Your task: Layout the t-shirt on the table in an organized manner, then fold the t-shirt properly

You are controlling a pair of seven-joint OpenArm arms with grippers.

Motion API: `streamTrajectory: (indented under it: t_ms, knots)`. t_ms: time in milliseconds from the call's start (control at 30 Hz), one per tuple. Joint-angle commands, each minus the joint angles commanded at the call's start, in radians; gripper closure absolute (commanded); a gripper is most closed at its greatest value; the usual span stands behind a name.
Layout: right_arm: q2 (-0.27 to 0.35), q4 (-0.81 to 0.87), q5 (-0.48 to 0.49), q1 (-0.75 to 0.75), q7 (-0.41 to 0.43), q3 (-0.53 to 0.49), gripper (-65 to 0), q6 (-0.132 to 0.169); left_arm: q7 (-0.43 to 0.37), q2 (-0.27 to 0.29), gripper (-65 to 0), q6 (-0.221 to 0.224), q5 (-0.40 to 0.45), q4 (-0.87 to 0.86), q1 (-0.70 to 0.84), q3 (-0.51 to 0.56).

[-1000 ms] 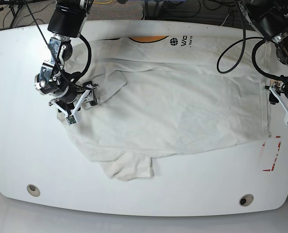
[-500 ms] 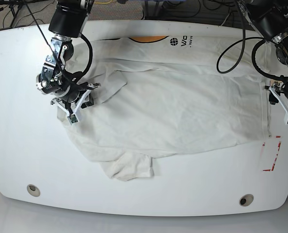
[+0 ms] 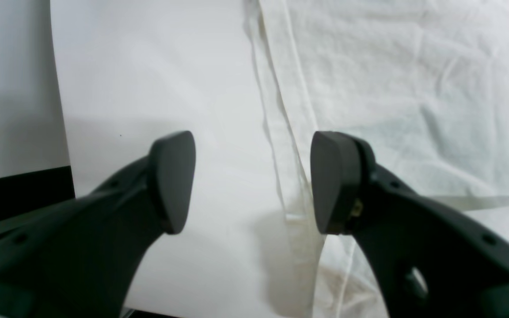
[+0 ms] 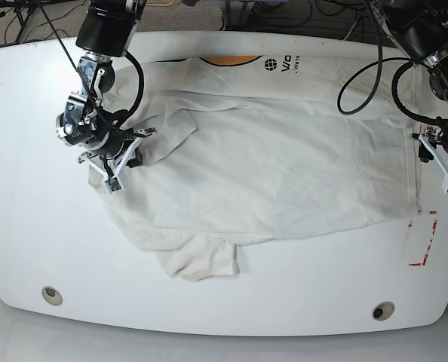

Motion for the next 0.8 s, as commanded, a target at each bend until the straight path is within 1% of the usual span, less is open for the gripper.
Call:
streamTrajectory:
  t_ms: [133, 300, 800]
  knots:
    - [-0.006, 0.094, 0.000, 0.005, -0.046, -0.002, 0.0, 0.000, 0.000, 0.000, -38.6, 0.000, 0.000, 0.000, 0.000, 0.000]
    - [-0.006, 0.141, 0.000, 0.038, -0.084, -0.003, 0.0, 0.000, 0.000, 0.000, -38.6, 0.000, 0.000, 0.000, 0.002, 0.000]
    - [-0.006, 0.129, 0.000, 0.132, -0.092, -0.003, 0.0, 0.000, 0.000, 0.000, -38.6, 0.000, 0.003, 0.000, 0.009, 0.000]
